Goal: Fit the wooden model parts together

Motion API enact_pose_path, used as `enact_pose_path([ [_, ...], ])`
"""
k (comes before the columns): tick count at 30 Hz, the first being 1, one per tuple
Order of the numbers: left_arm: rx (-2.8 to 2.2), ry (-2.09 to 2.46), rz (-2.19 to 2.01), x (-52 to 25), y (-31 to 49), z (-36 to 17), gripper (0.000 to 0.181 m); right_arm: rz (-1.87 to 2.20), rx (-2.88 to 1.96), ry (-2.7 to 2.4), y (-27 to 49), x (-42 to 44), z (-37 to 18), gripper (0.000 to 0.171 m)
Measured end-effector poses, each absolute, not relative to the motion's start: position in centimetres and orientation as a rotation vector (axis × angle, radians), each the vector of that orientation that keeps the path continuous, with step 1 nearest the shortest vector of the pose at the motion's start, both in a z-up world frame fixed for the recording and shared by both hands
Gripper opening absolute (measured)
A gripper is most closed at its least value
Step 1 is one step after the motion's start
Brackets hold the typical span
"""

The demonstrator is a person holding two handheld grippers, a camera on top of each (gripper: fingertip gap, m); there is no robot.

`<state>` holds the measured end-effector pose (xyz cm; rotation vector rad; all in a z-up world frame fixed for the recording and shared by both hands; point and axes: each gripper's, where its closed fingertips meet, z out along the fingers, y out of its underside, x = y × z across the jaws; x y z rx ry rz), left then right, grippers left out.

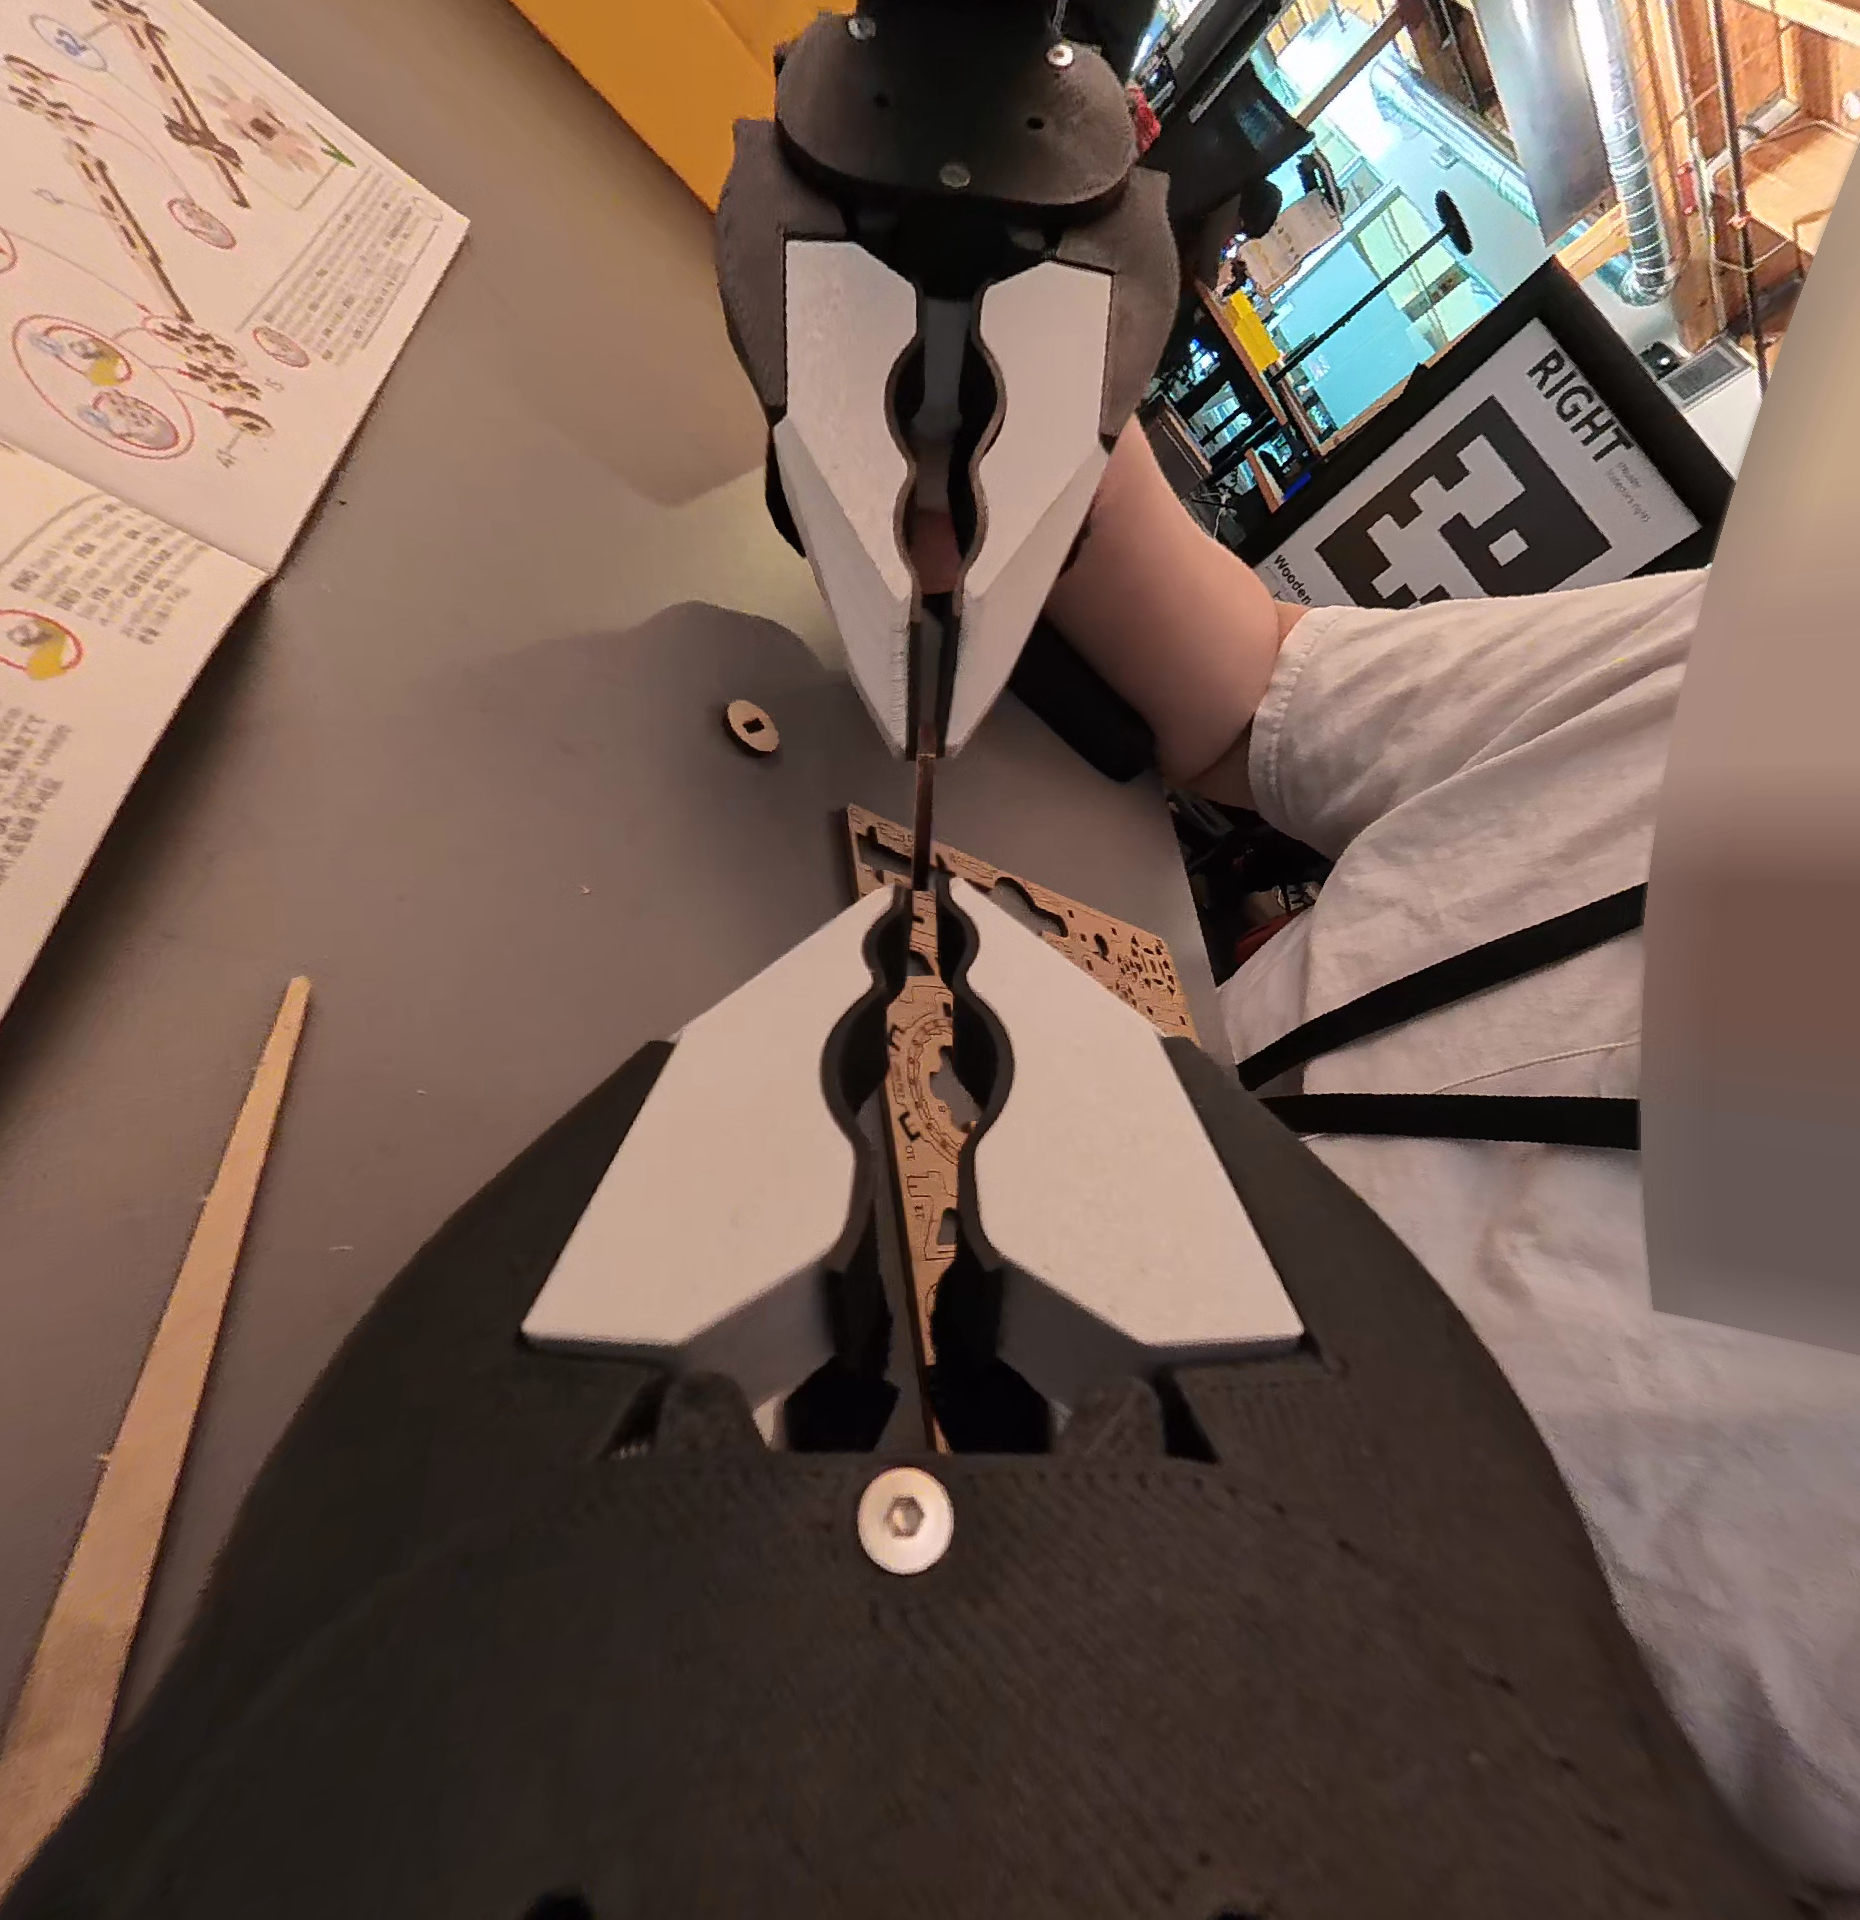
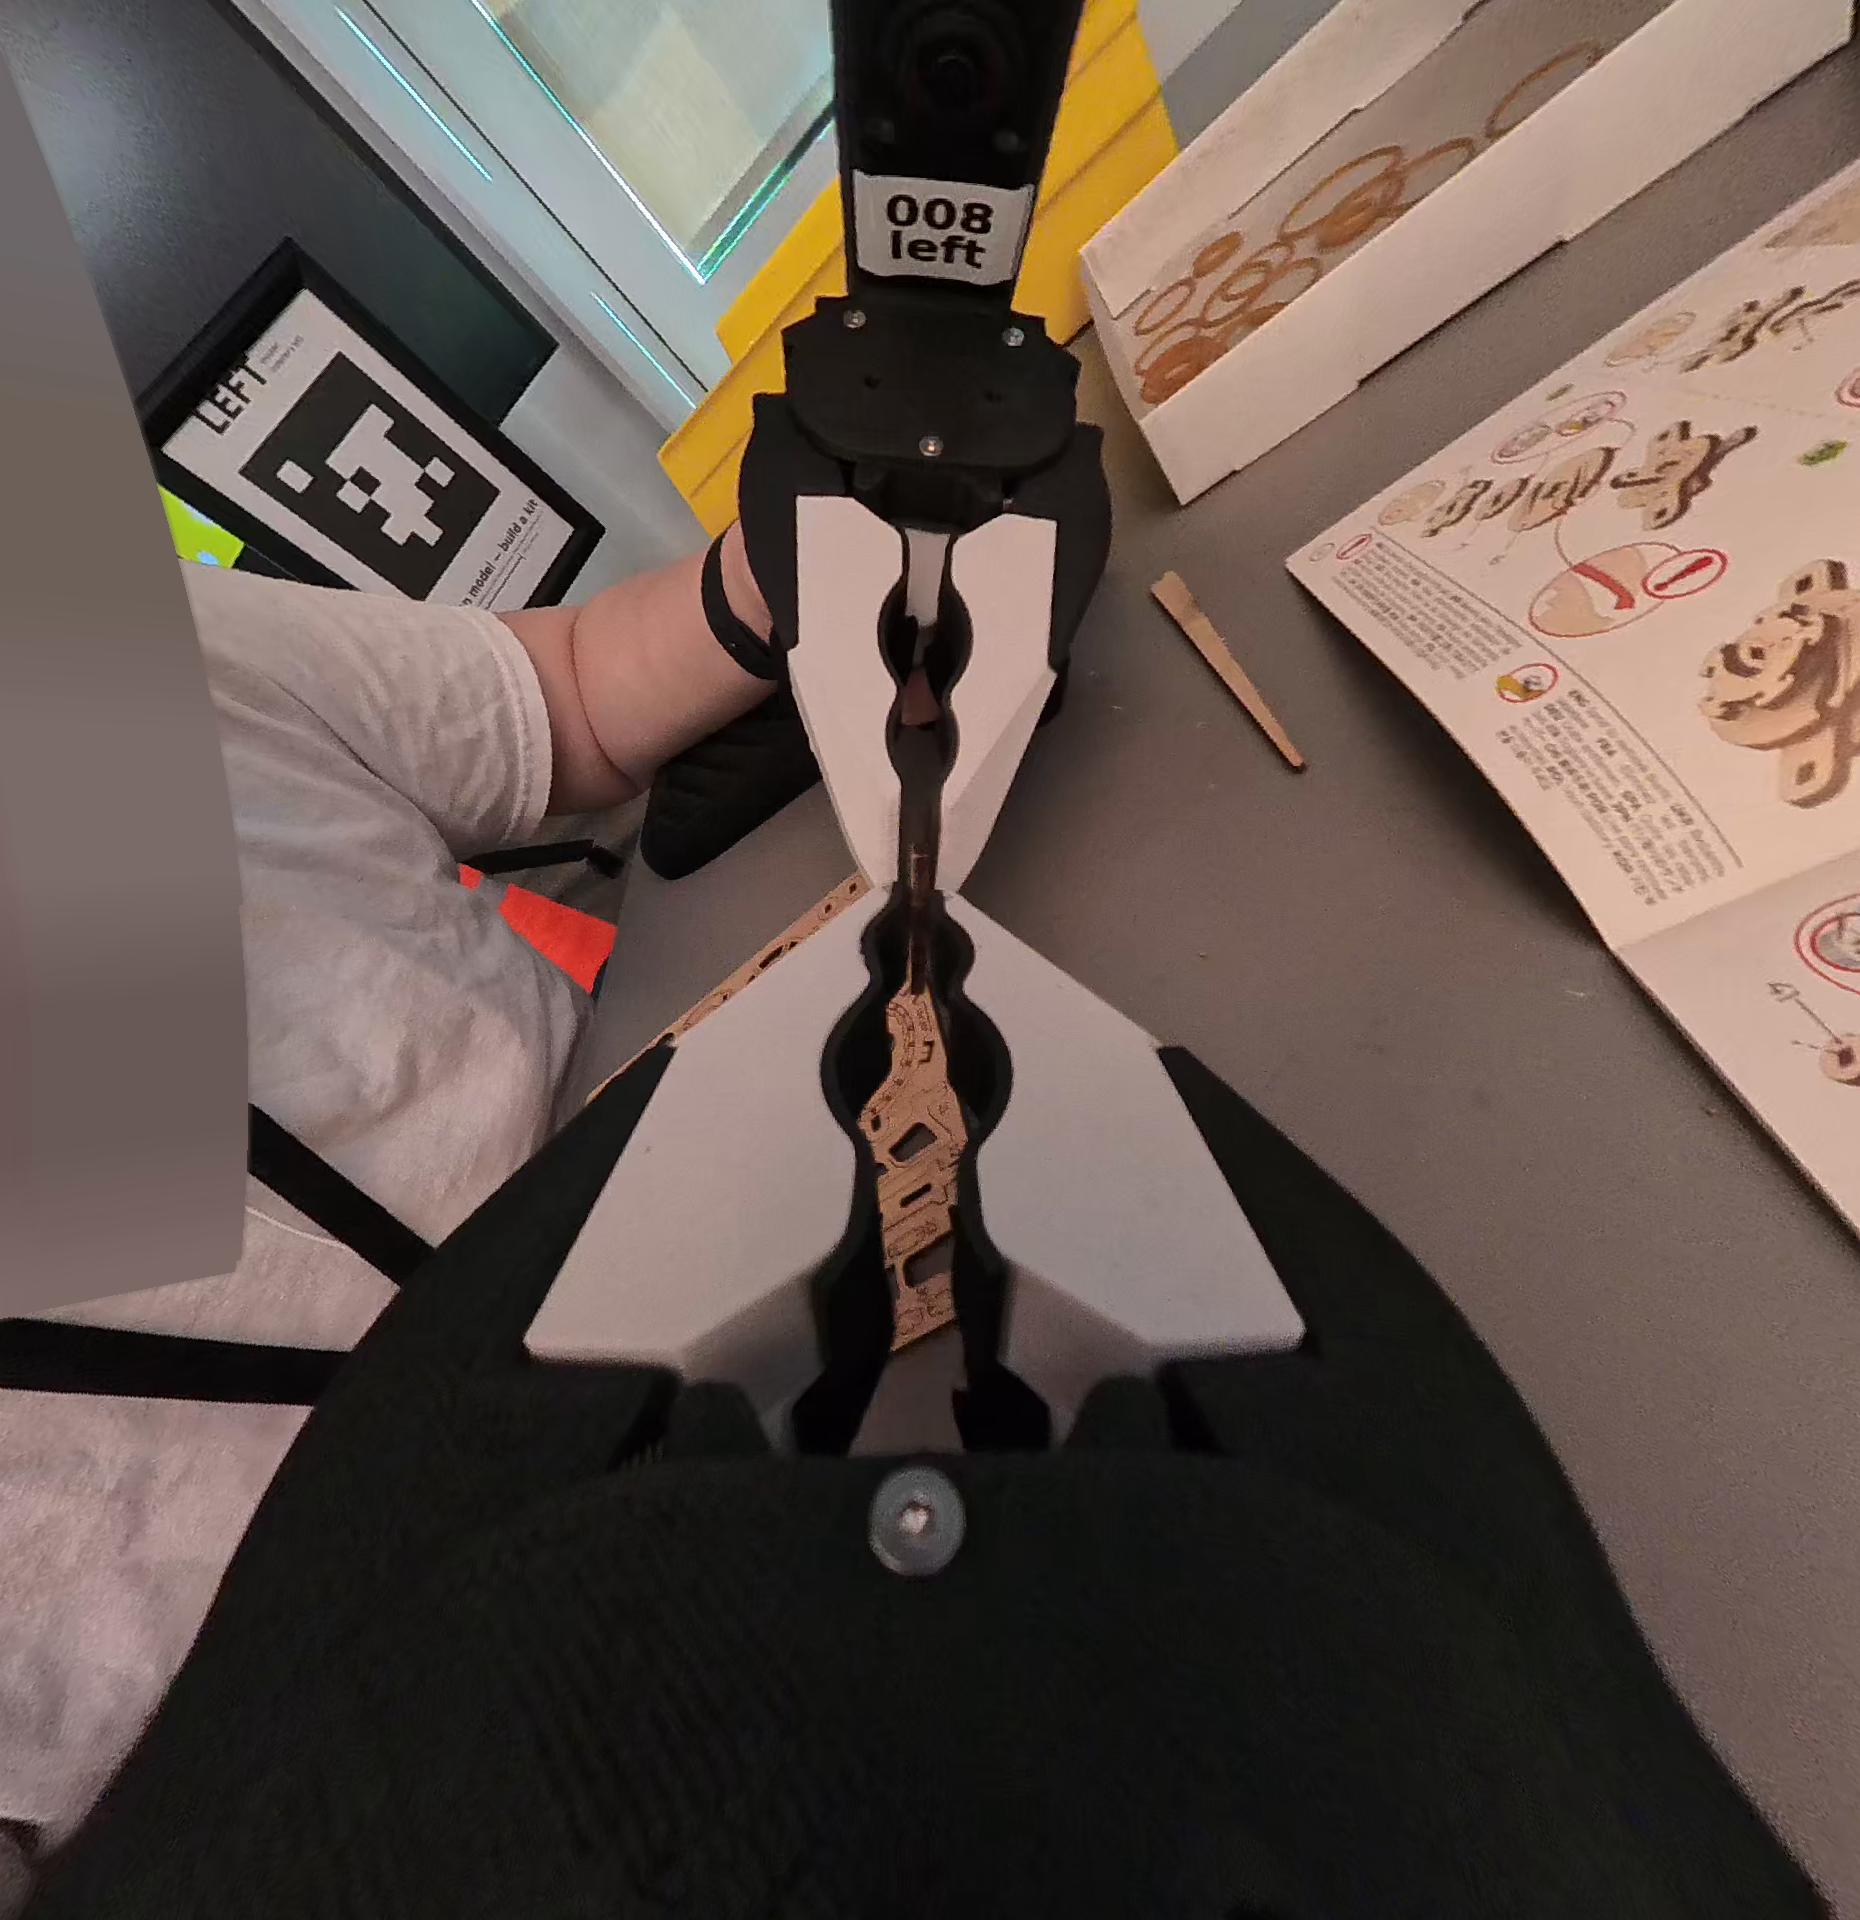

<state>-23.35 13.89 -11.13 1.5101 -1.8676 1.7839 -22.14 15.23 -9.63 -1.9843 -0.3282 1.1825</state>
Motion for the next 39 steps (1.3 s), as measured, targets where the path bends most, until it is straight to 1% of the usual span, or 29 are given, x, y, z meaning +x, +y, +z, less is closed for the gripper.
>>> enact_pose_path([
  [7, 1.540, -1.849, 1.801, -23.1, 14.4, -11.1, 0.008, 1.171, -2.005, -0.296, 15.4, -21.7, -10.0, 0.002],
  [13, 1.632, -1.941, 1.765, -22.6, 15.4, -12.0, 0.011, 1.183, -2.045, -0.201, 15.9, -20.8, -10.9, 0.002],
  [18, 1.661, -1.989, 1.736, -22.4, 15.6, -12.5, 0.017, 1.200, -2.002, -0.152, 16.2, -20.2, -10.2, 0.002],
  [24, 1.629, -1.976, 1.765, -22.4, 15.0, -12.2, 0.018, 1.190, -2.002, -0.151, 16.3, -20.5, -10.2, 0.002],
  [32, 1.622, -1.962, 1.798, -22.3, 14.9, -11.8, 0.014, 1.201, -1.973, -0.158, 16.4, -21.1, -9.7, 0.002],
  [35, 1.592, -1.952, 1.800, -22.4, 14.5, -11.7, 0.010, 1.206, -1.971, -0.162, 16.4, -21.3, -9.6, 0.001],
  [37, 1.577, -1.960, 1.801, -22.5, 14.3, -11.6, 0.002, 1.216, -1.970, -0.164, 16.3, -21.5, -9.6, 0.001],
  [39, 1.568, -1.970, 1.795, -22.6, 14.2, -11.6, 0.002, 1.224, -1.968, -0.168, 16.3, -21.6, -9.6, 0.001],
])
